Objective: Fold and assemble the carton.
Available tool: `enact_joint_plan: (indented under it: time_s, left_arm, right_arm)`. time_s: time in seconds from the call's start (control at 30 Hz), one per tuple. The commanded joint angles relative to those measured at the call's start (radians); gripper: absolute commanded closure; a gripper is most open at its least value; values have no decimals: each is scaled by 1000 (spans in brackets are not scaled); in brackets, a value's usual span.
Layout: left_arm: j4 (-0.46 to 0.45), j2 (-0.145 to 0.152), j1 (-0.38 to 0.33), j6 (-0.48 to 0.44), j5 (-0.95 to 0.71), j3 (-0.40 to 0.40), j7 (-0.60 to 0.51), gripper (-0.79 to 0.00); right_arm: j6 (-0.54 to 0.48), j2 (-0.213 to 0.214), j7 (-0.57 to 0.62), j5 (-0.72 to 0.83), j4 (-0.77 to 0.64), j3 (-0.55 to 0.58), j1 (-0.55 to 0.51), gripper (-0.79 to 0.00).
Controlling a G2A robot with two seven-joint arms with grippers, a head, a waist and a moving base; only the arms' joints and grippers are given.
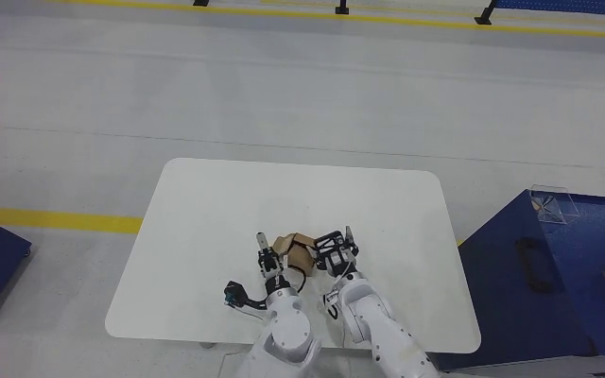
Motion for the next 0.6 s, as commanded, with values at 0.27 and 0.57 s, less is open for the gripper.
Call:
enact_joint_plan:
  time_s: [0.27,0.57]
  left_arm:
    - [67,-24,-54,47,-35,8,-5,-785]
    - [71,-28,-52,86,-88,21,-37,-785]
  right_arm:
    - [-8,9,34,-35,17,55,16,-785]
    - [-66,20,46,-36,-23,103,-8,-785]
